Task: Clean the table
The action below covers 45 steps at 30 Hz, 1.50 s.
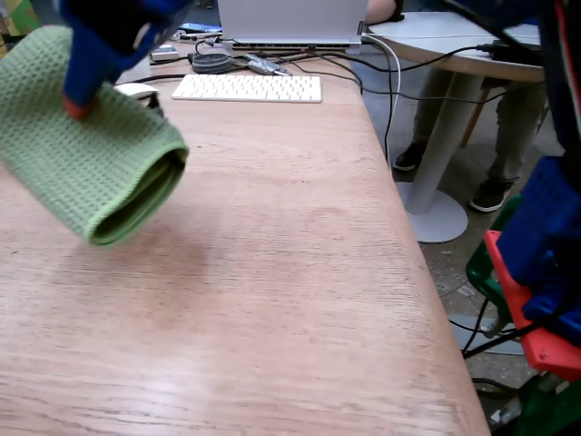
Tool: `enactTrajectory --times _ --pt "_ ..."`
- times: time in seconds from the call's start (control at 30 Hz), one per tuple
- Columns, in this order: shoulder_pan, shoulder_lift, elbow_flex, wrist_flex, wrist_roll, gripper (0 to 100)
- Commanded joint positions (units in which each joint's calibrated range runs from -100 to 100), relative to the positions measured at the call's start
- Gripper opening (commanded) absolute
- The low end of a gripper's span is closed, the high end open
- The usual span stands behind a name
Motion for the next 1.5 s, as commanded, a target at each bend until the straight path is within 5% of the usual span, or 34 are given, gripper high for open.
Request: enactTrajectory --times 0.0,0.17,0.57,0.9,1.33,1.47 --pt "-0.3 6.76 -19.82 -1.21 -0.2 0" --pt "-7.24 14.39 -33.22 7.58 -0.24 0" --pt "-18.74 29.48 -34.07 8.07 -1.66 0" --pt "-9.95 30.34 -32.94 13.98 7.42 0" --pt "-8.25 32.66 -33.98 25.56 7.62 0" --pt "1.56 32.66 -33.98 25.56 7.72 0"
